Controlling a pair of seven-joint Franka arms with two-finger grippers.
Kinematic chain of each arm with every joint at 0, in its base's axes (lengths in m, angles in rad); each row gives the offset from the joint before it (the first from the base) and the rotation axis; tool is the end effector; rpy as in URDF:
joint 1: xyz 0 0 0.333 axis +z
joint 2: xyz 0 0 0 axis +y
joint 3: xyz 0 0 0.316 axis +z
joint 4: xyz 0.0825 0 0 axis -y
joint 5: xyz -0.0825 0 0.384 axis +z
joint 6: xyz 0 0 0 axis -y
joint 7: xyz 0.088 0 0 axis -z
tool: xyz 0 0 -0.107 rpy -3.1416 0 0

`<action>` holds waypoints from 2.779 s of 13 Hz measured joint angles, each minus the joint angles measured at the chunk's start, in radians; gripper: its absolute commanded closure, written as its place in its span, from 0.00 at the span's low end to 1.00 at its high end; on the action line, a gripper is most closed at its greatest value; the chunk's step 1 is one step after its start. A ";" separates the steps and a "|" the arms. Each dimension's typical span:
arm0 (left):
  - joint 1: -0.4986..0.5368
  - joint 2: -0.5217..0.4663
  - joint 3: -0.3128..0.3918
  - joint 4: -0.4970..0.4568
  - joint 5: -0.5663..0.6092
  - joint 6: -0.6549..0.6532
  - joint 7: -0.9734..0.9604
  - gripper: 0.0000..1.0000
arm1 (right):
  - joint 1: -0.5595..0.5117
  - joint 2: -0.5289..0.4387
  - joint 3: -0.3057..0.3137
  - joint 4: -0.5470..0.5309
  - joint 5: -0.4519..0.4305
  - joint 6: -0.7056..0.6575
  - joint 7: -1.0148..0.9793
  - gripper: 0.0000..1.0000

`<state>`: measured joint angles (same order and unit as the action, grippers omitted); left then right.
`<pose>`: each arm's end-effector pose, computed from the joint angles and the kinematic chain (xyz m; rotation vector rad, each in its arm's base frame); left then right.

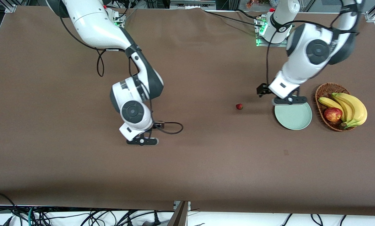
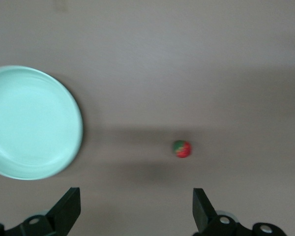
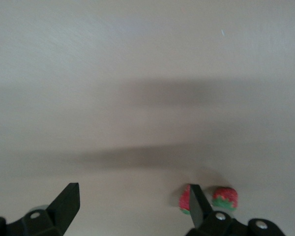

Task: Collect all strawberries into plate
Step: 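Grasp the strawberry with the left gripper while the right gripper returns, then lift the strawberry over the plate while the right gripper grasps another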

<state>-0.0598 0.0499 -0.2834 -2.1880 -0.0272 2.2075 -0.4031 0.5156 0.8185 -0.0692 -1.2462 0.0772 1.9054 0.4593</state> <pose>0.5042 -0.1805 0.3632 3.1160 0.1193 -0.0616 0.6545 0.3332 0.2606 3.0806 -0.0403 -0.2310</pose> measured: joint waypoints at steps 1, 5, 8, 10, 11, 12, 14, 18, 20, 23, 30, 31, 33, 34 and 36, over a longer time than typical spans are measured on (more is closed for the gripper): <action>-0.001 0.001 -0.036 -0.045 0.000 0.070 -0.052 0.00 | -0.008 -0.017 -0.001 -0.049 0.019 0.016 -0.008 0.17; -0.003 0.067 -0.084 -0.170 0.003 0.319 -0.179 0.00 | -0.003 -0.078 0.000 -0.255 0.036 0.124 -0.008 0.24; -0.002 0.196 -0.083 -0.176 0.123 0.451 -0.293 0.00 | -0.002 -0.107 0.000 -0.326 0.036 0.141 -0.008 0.24; 0.000 0.276 -0.082 -0.173 0.292 0.511 -0.452 0.00 | -0.002 -0.126 0.000 -0.349 0.036 0.150 -0.008 0.25; 0.001 0.306 -0.081 -0.171 0.355 0.533 -0.517 0.00 | -0.002 -0.131 -0.001 -0.361 0.036 0.163 -0.008 0.26; 0.002 0.329 -0.080 -0.167 0.397 0.550 -0.566 0.00 | -0.003 -0.133 -0.002 -0.376 0.036 0.180 -0.008 0.27; 0.004 0.348 -0.079 -0.162 0.420 0.557 -0.601 0.04 | -0.003 -0.132 -0.006 -0.410 0.036 0.214 -0.010 0.28; 0.005 0.353 -0.071 -0.160 0.420 0.557 -0.609 0.57 | -0.003 -0.133 -0.013 -0.448 0.036 0.262 -0.028 0.37; 0.006 0.355 -0.065 -0.158 0.420 0.557 -0.610 0.78 | -0.003 -0.133 -0.013 -0.468 0.036 0.290 -0.032 0.51; 0.006 0.355 -0.062 -0.144 0.420 0.557 -0.622 0.90 | -0.003 -0.134 -0.013 -0.471 0.036 0.296 -0.033 0.71; 0.019 0.342 -0.052 0.118 0.288 0.241 -0.526 0.98 | -0.003 -0.170 -0.015 -0.454 0.041 0.273 -0.034 0.71; 0.023 0.332 -0.031 0.160 0.216 0.167 -0.428 0.98 | -0.003 -0.177 -0.015 -0.429 0.057 0.240 -0.034 0.71; 0.030 0.298 0.059 0.221 0.099 0.040 -0.202 0.98 | -0.002 -0.182 -0.014 -0.355 0.108 0.176 -0.030 0.70; 0.033 0.277 0.115 0.232 0.059 -0.003 -0.087 0.98 | -0.001 -0.181 -0.012 -0.325 0.138 0.165 -0.020 0.70; 0.039 0.238 0.233 0.231 0.011 -0.066 0.142 0.96 | 0.014 -0.161 0.002 -0.269 0.190 0.165 0.040 0.70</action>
<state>-0.0209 0.2880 -0.0506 -1.9567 -0.0161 2.1416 -0.2607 0.5292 0.6576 -0.0677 -1.5148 0.2671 2.0702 0.4993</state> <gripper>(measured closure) 0.652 0.683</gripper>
